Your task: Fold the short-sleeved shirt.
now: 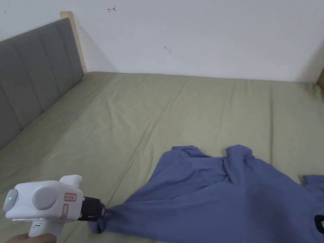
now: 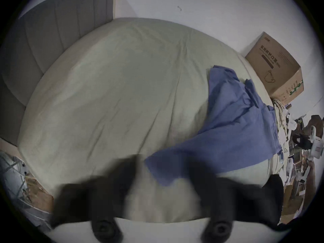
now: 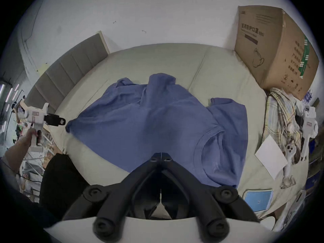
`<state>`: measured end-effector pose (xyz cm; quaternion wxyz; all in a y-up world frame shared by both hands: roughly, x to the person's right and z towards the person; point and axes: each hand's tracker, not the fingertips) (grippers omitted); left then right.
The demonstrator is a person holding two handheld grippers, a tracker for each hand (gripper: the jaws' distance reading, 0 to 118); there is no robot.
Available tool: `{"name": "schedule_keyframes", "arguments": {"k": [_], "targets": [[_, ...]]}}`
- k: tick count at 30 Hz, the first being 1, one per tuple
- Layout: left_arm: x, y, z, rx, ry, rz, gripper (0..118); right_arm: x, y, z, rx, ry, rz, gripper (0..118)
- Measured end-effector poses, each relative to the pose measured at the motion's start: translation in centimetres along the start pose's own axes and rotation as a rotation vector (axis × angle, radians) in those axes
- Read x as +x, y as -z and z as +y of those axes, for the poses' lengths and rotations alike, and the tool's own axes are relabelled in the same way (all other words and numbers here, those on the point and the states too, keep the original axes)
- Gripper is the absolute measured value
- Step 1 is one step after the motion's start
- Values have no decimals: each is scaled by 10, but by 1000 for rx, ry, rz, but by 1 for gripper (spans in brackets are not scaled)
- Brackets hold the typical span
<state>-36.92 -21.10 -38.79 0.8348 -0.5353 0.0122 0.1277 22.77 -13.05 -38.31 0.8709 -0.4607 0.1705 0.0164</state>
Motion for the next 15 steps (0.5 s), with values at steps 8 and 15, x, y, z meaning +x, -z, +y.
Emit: {"name": "schedule_keyframes", "arguments": {"k": [8,15], "targets": [[-5,29,0,-42,-26,-32,2,-2,29,6,-46,-12,15,0],[32,-22,-7,127,42,-82,1,11,66,64,-29,3,58,0]]}}
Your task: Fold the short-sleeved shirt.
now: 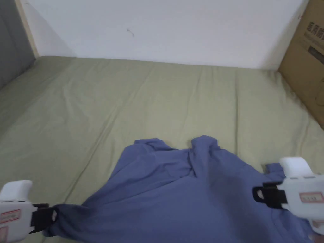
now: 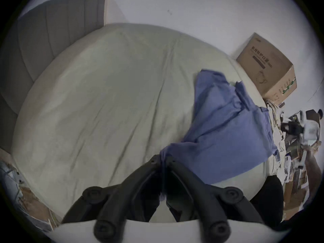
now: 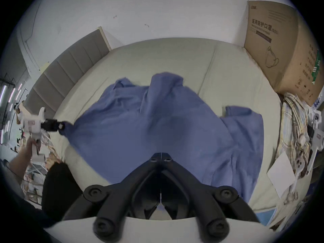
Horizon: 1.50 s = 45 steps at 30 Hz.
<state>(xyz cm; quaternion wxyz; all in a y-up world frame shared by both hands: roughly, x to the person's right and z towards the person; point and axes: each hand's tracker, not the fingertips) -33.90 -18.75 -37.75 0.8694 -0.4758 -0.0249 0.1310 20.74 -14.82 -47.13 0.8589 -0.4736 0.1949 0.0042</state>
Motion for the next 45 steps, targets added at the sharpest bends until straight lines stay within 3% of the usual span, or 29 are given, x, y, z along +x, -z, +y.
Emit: {"name": "schedule_keyframes", "arguments": {"k": [3,4,5,6,7,8,11,15,17,18,19,20,21,22,24,26,29,33,35,40,42,45], "targets": [[5,-21,3,72,-48,-34,1,21,25,48,35,15,-3,1],[3,-22,4,73,-58,-47,1,26,35,64,59,15,-41,14],[5,-27,3,86,-65,-53,1,31,47,82,53,24,-100,51],[6,-30,3,94,-67,-53,1,38,60,95,11,47,-135,96],[8,-31,3,98,-70,-55,1,48,77,107,-40,69,-125,106],[7,-29,4,101,-79,-57,1,60,95,115,-86,112,-110,106],[8,-29,4,100,-103,-69,1,81,135,131,-153,137,-97,106],[8,-28,9,94,-106,-60,1,89,172,132,-254,93,-129,105],[6,-26,10,90,-112,-62,1,86,178,127,-321,63,-107,100],[5,-26,10,89,-110,-62,1,85,178,125,-334,41,-89,79],[5,-26,12,83,-100,-58,1,84,173,124,-323,10,-66,50],[7,-26,11,85,-95,-52,1,80,163,122,-298,-7,-50,10],[7,-27,12,86,-87,-53,1,77,154,120,-261,-29,-98,0],[8,-29,14,90,-78,-50,1,74,135,118,-171,-37,-111,0],[11,-35,14,100,-70,-49,1,76,102,122,-111,16,-1,0],[12,-44,18,122,-73,-61,1,72,63,123,-56,22,3,0],[18,-62,25,171,-38,-68,1,59,-6,119,28,-17,-27,0],[27,-89,53,217,27,-116,1,56,-89,116,132,28,-62,0],[31,-104,84,232,27,-110,1,54,-131,119,182,65,-78,0],[69,-150,158,325,170,-91,1,43,-219,145,347,23,-132,0],[83,-166,190,349,183,-94,1,42,-246,165,399,19,-197,0],[106,-184,236,389,198,-84,1,49,-276,198,460,63,-219,0]]}}
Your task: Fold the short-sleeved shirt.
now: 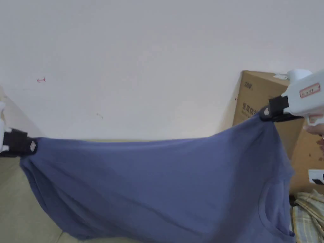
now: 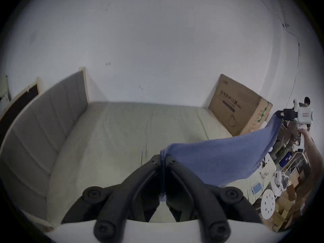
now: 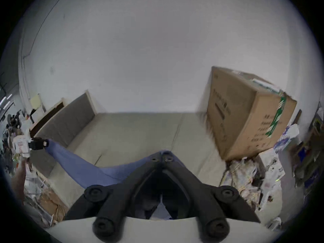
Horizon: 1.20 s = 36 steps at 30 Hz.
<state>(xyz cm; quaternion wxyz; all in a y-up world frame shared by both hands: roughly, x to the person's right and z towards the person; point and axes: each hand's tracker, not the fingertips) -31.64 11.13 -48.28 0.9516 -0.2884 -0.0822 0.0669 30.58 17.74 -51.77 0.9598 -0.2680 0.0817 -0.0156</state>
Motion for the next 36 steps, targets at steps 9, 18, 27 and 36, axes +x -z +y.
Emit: {"name": "schedule_keyframes", "arguments": {"k": [9,18,27,36], "targets": [[27,19,118,170,73,56,1,6,12,120,165,49,-85,0],[25,80,199,321,49,127,1,2,73,205,268,-6,-137,0],[28,149,226,368,54,193,1,-8,140,231,296,-77,-201,0],[0,291,72,-9,-26,225,1,20,300,39,-28,109,-147,0]]}}
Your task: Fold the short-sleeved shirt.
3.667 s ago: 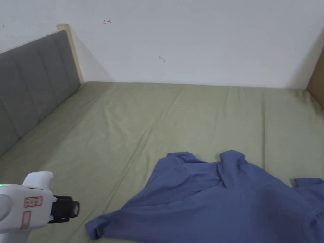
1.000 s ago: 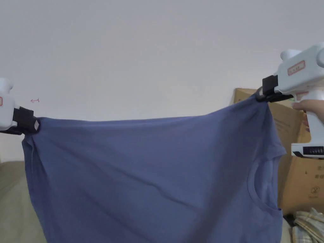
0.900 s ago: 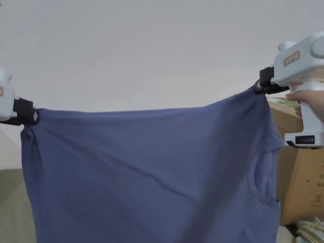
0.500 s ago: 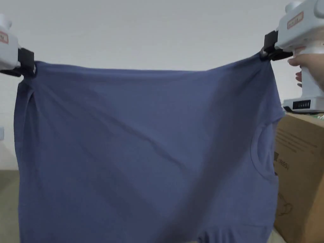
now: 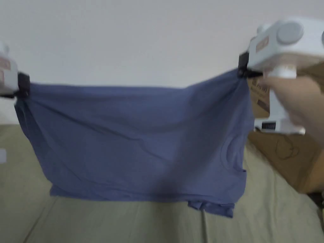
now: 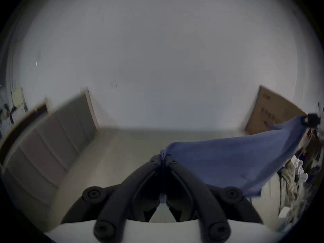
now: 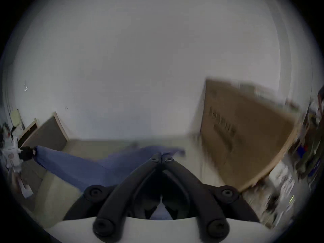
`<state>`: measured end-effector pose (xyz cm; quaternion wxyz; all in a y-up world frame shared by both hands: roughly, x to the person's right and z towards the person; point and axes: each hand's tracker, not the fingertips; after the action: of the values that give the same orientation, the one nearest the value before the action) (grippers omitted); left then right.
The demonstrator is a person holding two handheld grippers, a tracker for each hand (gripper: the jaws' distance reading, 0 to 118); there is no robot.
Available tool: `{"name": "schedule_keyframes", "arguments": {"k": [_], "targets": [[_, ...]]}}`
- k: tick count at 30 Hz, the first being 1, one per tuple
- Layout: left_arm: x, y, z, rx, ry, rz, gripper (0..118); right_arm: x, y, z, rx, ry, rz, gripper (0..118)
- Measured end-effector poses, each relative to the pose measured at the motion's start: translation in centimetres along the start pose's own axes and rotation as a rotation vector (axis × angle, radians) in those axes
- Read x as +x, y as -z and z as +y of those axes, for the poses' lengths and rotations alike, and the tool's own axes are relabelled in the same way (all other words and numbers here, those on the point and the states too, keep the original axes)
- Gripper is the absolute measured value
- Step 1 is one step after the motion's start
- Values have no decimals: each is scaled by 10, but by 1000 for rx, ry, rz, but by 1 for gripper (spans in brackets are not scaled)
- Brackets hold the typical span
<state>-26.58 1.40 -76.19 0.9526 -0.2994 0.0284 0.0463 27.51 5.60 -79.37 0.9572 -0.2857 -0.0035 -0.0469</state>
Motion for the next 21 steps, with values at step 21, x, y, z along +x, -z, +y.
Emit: {"name": "schedule_keyframes", "arguments": {"k": [21], "targets": [[-76,-129,-367,-540,158,-182,1,103,-150,-432,-677,-94,140,0]]}}
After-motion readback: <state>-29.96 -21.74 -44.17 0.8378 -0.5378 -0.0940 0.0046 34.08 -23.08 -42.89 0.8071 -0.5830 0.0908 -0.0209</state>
